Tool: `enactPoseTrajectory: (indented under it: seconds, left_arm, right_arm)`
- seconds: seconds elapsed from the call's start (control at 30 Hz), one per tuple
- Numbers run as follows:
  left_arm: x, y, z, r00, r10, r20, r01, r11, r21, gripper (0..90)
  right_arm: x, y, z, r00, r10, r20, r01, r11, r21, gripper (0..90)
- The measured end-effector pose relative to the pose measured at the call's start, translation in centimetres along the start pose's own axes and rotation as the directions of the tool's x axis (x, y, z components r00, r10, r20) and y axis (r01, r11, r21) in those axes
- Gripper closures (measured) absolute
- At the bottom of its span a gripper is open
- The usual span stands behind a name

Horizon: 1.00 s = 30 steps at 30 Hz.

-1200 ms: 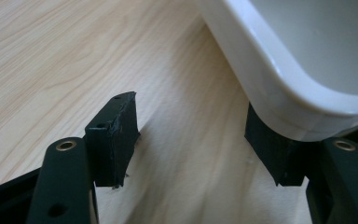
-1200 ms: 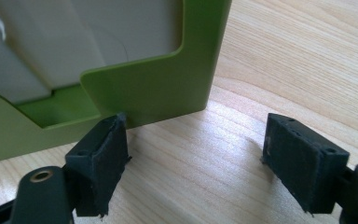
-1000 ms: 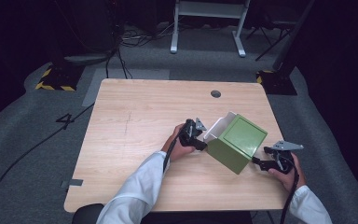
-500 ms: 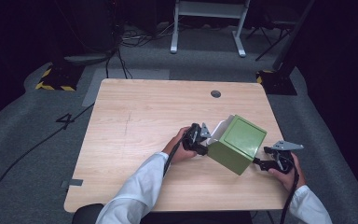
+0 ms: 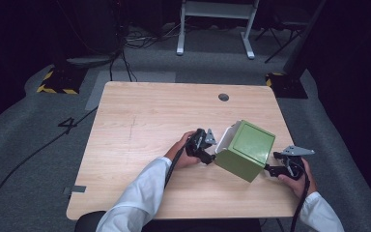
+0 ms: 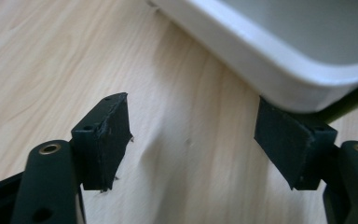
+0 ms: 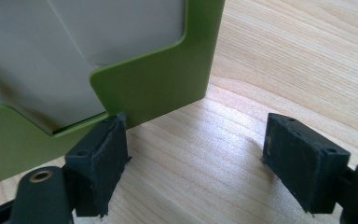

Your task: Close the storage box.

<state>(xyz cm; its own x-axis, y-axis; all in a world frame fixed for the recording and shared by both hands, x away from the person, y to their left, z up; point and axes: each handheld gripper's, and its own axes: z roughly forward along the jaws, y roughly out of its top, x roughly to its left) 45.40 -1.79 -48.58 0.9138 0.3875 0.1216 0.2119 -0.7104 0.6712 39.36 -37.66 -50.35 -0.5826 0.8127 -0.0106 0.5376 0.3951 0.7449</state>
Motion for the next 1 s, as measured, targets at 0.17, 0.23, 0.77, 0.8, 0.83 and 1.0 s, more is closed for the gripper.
enactPoseTrajectory:
  seconds: [0.17, 0.23, 0.77, 0.8, 0.83, 1.0]
  left_arm:
    - [1.2, -1.1, -2.0, 0.9980, -0.053, -0.036, 0.052, 0.9984, -0.021, 22.5]
    - [1.8, -1.7, -3.0, 0.9962, -0.074, -0.046, 0.073, 0.9969, -0.028, 21.5]
    - [2.3, -7.2, -8.5, 0.9816, -0.089, -0.169, 0.097, 0.9945, 0.040, 17.2]
    - [2.2, -7.6, -8.8, 0.9787, -0.094, -0.183, 0.102, 0.9941, 0.038, 17.5]
    - [2.2, -8.1, -9.1, 0.9754, -0.096, -0.199, 0.106, 0.9935, 0.042, 18.0]
    - [2.1, -10.3, -10.4, 0.9647, -0.135, -0.226, 0.149, 0.9878, 0.045, 18.6]
  right_arm:
    - [0.0, 0.0, 0.0, 1.0000, -0.001, 0.001, 0.001, 1.000, 0.000, 21.7]
    - [0.0, 0.0, 0.0, 1.0000, 0.000, 0.000, 0.000, 1.000, 0.000, 21.7]
    - [0.0, 0.0, 0.0, 1.0000, 0.001, 0.000, -0.001, 1.000, 0.000, 21.6]
    - [0.0, 0.0, 0.0, 1.0000, 0.001, 0.000, -0.001, 1.000, 0.000, 21.6]
    - [0.0, 0.0, 0.0, 1.0000, 0.001, 0.000, -0.001, 1.000, 0.000, 21.6]
    - [0.0, 0.0, 0.0, 1.0000, 0.001, 0.000, -0.001, 1.000, 0.000, 21.6]
